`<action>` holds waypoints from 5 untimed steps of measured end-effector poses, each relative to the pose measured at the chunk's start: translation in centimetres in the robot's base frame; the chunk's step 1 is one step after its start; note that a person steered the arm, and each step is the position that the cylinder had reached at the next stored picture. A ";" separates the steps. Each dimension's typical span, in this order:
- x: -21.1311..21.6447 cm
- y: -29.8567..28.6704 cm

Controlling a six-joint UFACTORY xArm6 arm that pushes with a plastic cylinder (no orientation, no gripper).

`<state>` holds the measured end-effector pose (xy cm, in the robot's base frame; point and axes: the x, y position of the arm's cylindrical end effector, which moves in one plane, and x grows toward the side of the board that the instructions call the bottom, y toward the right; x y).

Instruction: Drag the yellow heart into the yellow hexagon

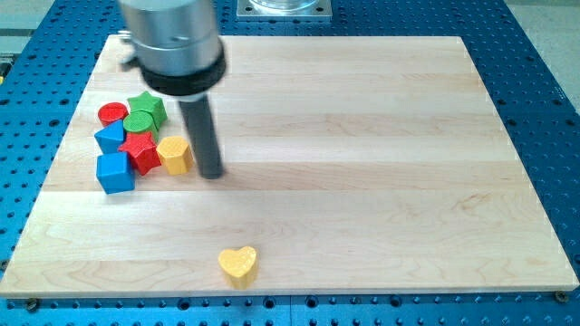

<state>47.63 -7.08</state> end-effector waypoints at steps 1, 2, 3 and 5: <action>6.0 7.9; 12.4 11.7; 14.1 10.8; 11.6 2.2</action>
<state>59.28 -4.89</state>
